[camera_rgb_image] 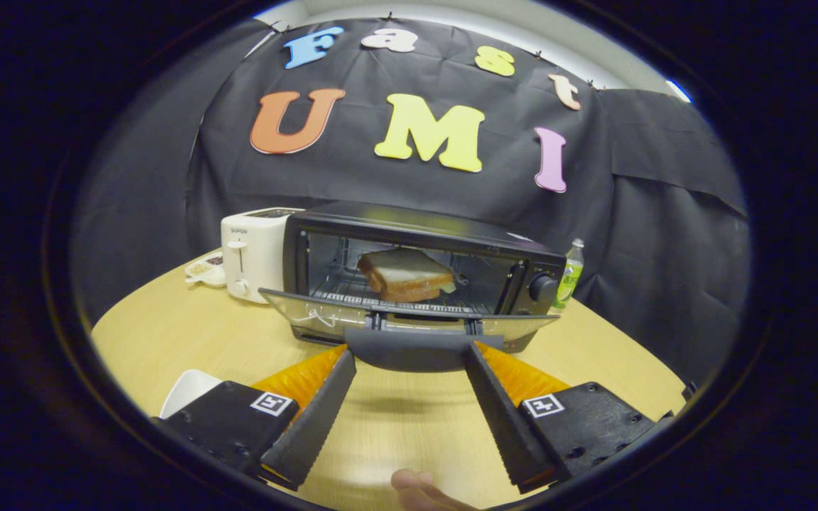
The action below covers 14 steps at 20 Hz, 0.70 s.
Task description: Open the toaster oven, put the food inside, and close the toaster oven door.
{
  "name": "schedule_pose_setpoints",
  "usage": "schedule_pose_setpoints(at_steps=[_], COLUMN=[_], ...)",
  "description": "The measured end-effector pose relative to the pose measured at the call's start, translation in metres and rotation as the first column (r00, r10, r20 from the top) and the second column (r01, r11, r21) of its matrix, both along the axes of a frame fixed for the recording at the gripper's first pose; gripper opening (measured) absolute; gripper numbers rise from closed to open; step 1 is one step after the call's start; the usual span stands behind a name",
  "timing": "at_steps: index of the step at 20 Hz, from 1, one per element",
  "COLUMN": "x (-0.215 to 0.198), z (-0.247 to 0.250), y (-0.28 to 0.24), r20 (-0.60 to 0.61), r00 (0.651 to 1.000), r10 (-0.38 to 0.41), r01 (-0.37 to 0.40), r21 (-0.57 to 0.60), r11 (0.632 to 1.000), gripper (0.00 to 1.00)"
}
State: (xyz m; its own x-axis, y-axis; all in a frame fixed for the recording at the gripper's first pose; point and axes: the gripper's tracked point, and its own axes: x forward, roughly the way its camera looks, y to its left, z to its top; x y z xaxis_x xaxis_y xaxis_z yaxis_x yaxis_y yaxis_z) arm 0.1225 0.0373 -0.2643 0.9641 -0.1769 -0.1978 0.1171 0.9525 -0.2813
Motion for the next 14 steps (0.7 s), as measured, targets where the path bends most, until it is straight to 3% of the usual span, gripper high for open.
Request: schedule_pose_setpoints(at_steps=[9,14], x=[-0.002,-0.028], z=[0.029,0.058], y=[-0.026,-0.022], r20=[0.032,0.067], r00=[0.999,0.997], r10=[-0.014,0.042], r01=[0.011,-0.049], r21=[0.095,0.105], r11=[0.995,0.993], gripper=[1.00,1.00])
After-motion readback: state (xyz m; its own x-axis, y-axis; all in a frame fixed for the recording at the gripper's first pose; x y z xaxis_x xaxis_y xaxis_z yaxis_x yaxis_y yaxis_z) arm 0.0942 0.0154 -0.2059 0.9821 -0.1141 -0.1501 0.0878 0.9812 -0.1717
